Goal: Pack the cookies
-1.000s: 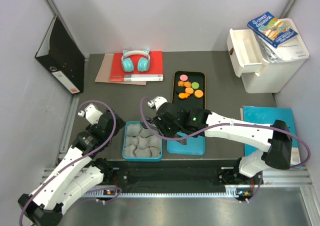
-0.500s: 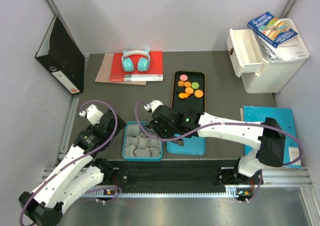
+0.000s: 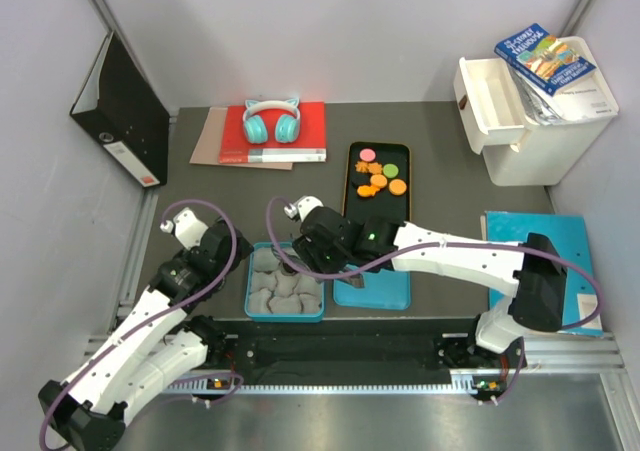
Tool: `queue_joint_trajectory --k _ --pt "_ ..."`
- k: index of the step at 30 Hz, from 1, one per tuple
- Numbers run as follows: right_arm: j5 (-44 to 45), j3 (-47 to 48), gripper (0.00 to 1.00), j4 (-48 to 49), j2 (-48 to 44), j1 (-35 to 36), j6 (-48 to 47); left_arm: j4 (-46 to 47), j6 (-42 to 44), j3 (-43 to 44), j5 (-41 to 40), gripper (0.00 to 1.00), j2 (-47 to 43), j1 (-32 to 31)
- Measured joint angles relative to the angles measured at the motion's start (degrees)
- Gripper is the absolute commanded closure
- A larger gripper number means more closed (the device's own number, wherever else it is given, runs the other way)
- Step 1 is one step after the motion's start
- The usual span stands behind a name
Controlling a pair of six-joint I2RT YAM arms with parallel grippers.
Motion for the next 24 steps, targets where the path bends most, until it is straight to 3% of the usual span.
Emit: queue_joint_trajectory --k 9,16,24 --pt "9.6 1.2 0.42 -4.9 -6.4 -1.7 0.2 0.3 0.2 0.0 0.3 0.04 0.1 0.0" --pt "12.7 -2.0 0.42 -5.7 -11.8 -18.0 0.3 0.9 0.7 -0.3 1.0 0.03 1.4 0.0" --pt "13.4 -5.7 0.42 -5.9 -7.5 -30.1 -0.4 1.6 1.7 -1.0 2.2 0.02 3.2 0.0"
